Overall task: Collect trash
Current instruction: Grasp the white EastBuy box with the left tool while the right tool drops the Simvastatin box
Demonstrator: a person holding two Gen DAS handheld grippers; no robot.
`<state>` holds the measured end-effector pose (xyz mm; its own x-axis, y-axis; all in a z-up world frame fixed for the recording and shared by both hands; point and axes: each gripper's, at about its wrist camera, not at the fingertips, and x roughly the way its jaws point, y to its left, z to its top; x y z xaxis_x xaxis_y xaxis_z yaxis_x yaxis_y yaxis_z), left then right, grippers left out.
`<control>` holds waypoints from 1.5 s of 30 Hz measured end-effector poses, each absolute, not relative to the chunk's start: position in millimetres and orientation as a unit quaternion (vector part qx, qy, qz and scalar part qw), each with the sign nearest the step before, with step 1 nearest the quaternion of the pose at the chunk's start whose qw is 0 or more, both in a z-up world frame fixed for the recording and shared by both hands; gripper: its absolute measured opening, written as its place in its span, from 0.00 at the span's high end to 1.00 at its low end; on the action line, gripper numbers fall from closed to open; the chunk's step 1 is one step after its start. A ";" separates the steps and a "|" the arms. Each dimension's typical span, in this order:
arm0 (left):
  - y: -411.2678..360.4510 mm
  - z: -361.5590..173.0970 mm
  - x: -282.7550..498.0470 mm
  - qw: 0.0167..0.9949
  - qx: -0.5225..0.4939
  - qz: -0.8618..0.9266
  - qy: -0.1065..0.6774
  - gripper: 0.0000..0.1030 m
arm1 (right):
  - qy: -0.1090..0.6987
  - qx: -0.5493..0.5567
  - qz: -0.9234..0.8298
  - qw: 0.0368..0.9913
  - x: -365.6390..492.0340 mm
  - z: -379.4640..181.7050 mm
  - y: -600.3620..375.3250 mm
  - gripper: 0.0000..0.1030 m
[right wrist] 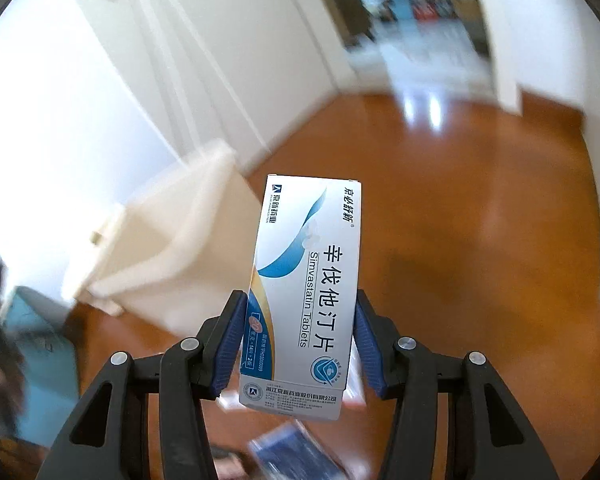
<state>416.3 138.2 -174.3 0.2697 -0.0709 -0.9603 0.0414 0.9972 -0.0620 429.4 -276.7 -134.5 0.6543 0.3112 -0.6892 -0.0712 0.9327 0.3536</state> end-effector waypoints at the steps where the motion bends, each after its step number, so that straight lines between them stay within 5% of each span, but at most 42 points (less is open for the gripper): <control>1: 141.1 -182.2 411.5 0.790 -0.013 -0.034 0.611 0.30 | 0.388 0.145 0.124 0.902 438.5 -119.9 -266.4 0.48; 6: 152.9 -218.7 398.2 0.766 -0.036 -0.036 0.641 0.30 | 0.353 0.103 0.199 0.908 492.5 -74.4 -193.4 0.48; 12: 170.1 -254.6 395.1 0.736 -0.058 -0.018 0.674 0.25 | 0.431 0.022 0.226 0.873 555.2 -105.2 -102.8 0.45; 15: 191.8 -293.3 394.9 0.681 -0.120 0.015 0.722 0.24 | 0.435 -0.021 0.217 0.873 561.2 -113.8 -83.5 0.24; 21: 239.2 -338.6 398.5 0.588 -0.377 0.135 0.703 0.24 | 0.388 -0.003 0.216 0.896 530.7 -100.0 -106.3 0.16; 28: 215.1 -336.2 428.4 0.610 -0.456 0.191 0.619 0.24 | 0.399 0.077 0.137 0.903 491.7 -130.2 -196.4 0.13; 39: 184.9 -380.4 447.5 0.602 -0.428 0.272 0.617 0.25 | 0.459 0.073 0.046 0.884 482.9 -212.6 -279.6 0.13; 45: 177.7 -382.9 443.7 0.607 -0.400 0.267 0.633 0.47 | 0.506 0.075 0.048 0.858 487.2 -278.7 -283.2 0.13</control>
